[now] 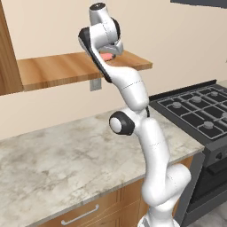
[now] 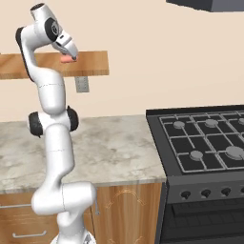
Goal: Locate and retrieve the bar soap and bar soap from the cabinet. Place them next to the sink.
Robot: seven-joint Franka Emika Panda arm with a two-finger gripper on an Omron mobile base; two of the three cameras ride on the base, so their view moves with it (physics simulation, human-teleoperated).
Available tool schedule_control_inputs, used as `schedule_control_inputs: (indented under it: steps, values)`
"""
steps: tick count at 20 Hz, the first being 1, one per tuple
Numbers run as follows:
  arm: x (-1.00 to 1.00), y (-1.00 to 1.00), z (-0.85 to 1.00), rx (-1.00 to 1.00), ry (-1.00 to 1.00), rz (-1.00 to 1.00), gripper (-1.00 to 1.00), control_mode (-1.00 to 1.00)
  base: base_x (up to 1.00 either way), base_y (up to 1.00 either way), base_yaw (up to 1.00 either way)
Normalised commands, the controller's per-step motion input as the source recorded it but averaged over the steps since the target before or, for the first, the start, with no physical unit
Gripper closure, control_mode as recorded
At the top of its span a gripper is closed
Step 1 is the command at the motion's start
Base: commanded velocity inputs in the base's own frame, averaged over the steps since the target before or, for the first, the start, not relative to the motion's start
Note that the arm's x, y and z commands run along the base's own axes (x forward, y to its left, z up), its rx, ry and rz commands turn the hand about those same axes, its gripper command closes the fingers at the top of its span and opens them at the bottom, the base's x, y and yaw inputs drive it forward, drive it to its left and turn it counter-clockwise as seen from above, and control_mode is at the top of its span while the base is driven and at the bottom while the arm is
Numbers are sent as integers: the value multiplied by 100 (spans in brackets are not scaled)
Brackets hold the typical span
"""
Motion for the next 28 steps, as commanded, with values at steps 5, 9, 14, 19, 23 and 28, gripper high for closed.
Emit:
schedule_control_inputs:
  steps: [5,9,14,19,23,28]
  values:
    - [25,5,9,0,37,-10,-100,-100,0,0,0]
    - [33,6,1,0,25,-7,-100,-100,0,0,0]
    - [20,16,0,-2,11,-7,100,-100,0,0,0]
    - [0,2,3,0,9,-8,100,-100,0,0,0]
    - [-1,0,9,0,9,-9,100,-100,0,0,0]
    - [-23,-8,36,0,8,-3,100,-100,0,0,0]
